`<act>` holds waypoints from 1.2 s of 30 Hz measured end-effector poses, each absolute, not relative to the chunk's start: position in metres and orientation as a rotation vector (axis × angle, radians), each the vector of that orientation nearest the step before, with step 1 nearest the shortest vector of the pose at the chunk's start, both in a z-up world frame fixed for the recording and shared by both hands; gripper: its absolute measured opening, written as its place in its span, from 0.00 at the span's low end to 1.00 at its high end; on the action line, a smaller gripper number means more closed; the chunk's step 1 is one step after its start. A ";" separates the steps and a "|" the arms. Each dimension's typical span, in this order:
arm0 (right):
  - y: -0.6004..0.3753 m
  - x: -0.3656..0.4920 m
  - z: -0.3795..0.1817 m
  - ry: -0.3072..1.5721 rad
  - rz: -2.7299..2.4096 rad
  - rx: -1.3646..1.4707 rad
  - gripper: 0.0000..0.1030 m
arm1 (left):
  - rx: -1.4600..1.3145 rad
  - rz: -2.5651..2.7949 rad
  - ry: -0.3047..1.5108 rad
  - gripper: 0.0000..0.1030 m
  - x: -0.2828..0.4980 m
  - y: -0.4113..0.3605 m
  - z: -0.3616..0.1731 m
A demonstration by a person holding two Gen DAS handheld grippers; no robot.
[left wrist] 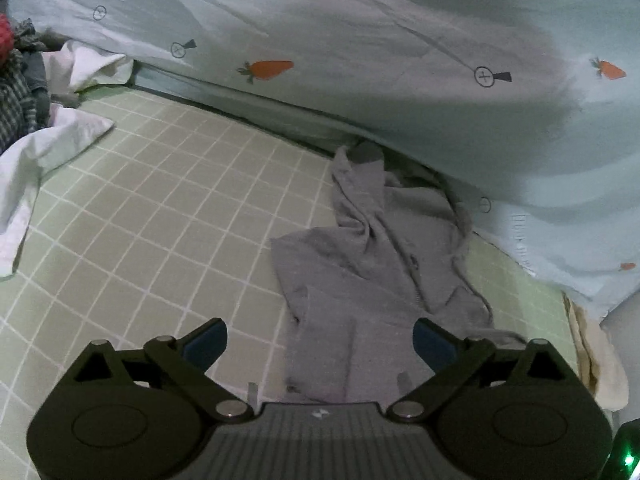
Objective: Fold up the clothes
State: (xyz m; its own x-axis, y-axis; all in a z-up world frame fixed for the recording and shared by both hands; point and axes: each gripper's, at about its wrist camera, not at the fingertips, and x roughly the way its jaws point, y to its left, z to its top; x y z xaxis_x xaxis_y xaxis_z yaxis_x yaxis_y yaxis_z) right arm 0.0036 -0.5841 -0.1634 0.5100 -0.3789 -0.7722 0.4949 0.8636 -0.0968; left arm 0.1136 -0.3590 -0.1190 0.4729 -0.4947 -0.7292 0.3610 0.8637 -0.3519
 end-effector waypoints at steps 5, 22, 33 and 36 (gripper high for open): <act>-0.589 0.002 -0.167 0.887 -0.530 0.174 0.91 | -0.116 -0.615 0.922 0.96 0.108 -0.369 -0.118; -0.592 0.010 -0.149 0.787 -0.472 0.163 0.29 | -0.080 -0.489 0.977 0.96 0.122 -0.381 -0.143; -0.591 -0.007 -0.132 0.761 -0.518 0.054 0.04 | 0.140 -0.395 1.027 0.96 0.109 -0.420 -0.179; -0.593 -0.013 -0.126 0.750 -0.539 0.030 0.04 | 0.091 -0.384 1.060 0.97 0.115 -0.414 -0.183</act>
